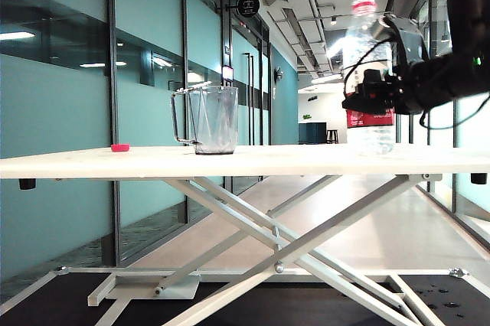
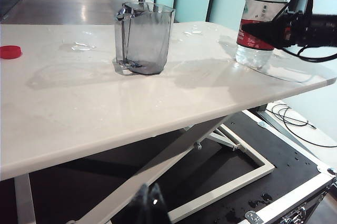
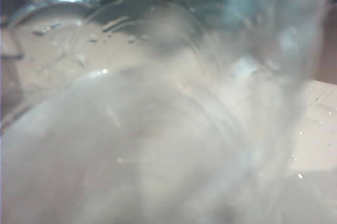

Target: Pick up the mineral water bottle on the table and pour water into the mug until it's half full.

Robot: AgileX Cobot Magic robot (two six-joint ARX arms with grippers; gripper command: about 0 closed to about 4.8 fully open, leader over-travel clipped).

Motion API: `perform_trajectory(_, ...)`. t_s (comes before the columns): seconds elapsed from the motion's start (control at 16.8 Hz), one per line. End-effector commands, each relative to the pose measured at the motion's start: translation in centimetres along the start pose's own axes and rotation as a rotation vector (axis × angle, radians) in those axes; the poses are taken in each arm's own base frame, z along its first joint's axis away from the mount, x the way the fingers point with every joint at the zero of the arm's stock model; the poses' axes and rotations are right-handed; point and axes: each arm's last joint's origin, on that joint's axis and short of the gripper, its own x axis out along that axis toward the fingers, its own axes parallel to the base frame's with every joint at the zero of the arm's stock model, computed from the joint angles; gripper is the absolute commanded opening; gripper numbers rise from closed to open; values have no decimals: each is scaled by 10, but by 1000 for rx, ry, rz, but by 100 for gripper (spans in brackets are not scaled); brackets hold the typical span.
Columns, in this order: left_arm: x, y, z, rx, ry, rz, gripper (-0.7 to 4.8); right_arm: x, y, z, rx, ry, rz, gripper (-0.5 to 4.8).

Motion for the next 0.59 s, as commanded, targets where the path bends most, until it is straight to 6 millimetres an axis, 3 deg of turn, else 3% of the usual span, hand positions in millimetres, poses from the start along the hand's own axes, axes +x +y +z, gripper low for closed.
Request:
perform_trajectory(0.06,0,0,2,12,-9,-7,-5,3,9,26,-94,18,8,201)
perform_trajectory(0.59,0,0,2,12,-9,-4,-5,33,64,97,-449,304,-172,201)
